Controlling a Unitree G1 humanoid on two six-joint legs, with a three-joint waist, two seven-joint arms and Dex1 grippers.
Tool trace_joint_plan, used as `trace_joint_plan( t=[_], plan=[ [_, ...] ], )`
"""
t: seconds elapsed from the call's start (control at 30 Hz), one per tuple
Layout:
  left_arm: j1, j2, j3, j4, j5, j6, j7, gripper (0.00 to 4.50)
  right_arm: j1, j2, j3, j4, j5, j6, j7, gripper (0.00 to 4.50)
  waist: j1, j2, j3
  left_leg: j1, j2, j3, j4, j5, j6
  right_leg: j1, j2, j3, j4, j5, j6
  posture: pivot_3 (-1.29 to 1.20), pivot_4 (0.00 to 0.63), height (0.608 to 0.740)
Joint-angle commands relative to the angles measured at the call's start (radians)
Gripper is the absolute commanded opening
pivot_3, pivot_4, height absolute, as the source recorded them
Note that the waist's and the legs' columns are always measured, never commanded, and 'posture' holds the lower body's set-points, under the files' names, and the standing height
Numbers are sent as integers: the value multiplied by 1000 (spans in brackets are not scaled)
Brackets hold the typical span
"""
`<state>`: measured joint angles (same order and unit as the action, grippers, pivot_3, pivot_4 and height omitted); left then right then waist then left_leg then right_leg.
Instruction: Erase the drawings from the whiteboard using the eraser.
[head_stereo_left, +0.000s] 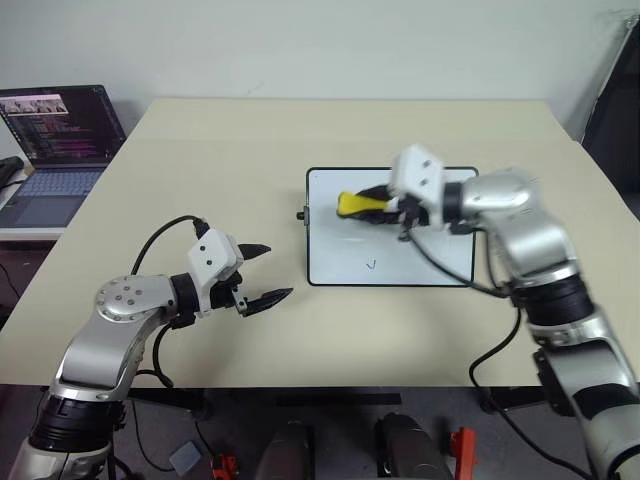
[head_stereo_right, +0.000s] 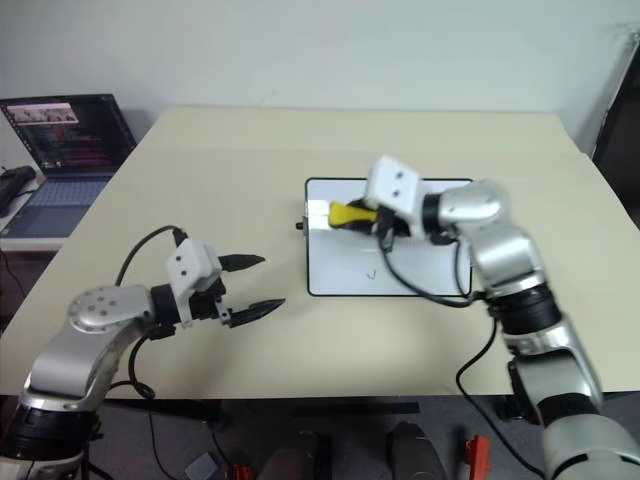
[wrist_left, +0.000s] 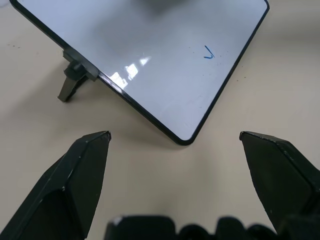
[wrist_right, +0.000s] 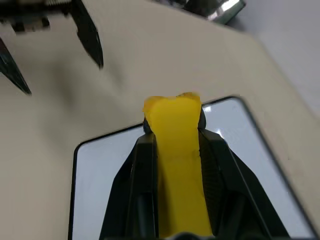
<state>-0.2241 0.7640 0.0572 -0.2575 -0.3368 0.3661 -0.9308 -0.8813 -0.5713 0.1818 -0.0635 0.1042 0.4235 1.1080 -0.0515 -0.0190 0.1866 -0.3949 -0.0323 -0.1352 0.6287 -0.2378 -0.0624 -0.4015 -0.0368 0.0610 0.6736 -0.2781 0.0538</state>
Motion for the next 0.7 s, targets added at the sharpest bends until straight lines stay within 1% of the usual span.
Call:
trace_joint_plan(
  t=[0.03, 0.2, 0.33, 0.4, 0.5, 0.7],
  plan=[
    [-41, 9, 25, -17, -17, -14, -7, 4500, 40, -128, -49, -51, 9, 18, 46, 797, 5, 0, 0, -4, -1, 0, 0, 0, 0, -4, 0, 0, 0, 0, 0, 0, 150, 740],
    [-72, 18, 22, -3, -20, -12, -31, 4500, 173, -329, -84, -33, -2, -6, 101, 797, 15, 0, 0, -5, -3, 2, 0, 0, 0, -5, 0, 1, -1, -1, 1, 0, 150, 740],
    [-86, 32, 26, 7, -21, -13, -58, 4500, 255, -420, -113, -4, -12, -57, 97, 796, 9, 0, 0, -5, -4, 4, 0, 0, 0, -5, -1, 2, 0, -1, 2, 0, 150, 740],
    [-94, 43, 29, 5, -24, -9, -69, 4500, 298, -454, -142, 10, -4, -96, 100, 796, 8, 0, 1, -4, -4, 4, 0, 0, 1, -5, 0, 2, 1, -1, 2, 0, 150, 740],
    [-105, 53, 27, 9, -29, -6, -83, 4500, 328, -483, -168, -3, 26, -101, 121, 796, 8, 0, 1, -4, -4, 4, 1, 0, 1, -4, 0, 2, 1, -1, 2, 0, 150, 740],
    [-110, 58, 19, 12, -27, 2, -96, 4500, 317, -479, -162, 4, 27, -104, 113, 796, 4, 0, 1, -4, -4, 4, 1, 0, 1, -4, 0, 2, 2, -1, 2, 0, 150, 740]
  ],
)
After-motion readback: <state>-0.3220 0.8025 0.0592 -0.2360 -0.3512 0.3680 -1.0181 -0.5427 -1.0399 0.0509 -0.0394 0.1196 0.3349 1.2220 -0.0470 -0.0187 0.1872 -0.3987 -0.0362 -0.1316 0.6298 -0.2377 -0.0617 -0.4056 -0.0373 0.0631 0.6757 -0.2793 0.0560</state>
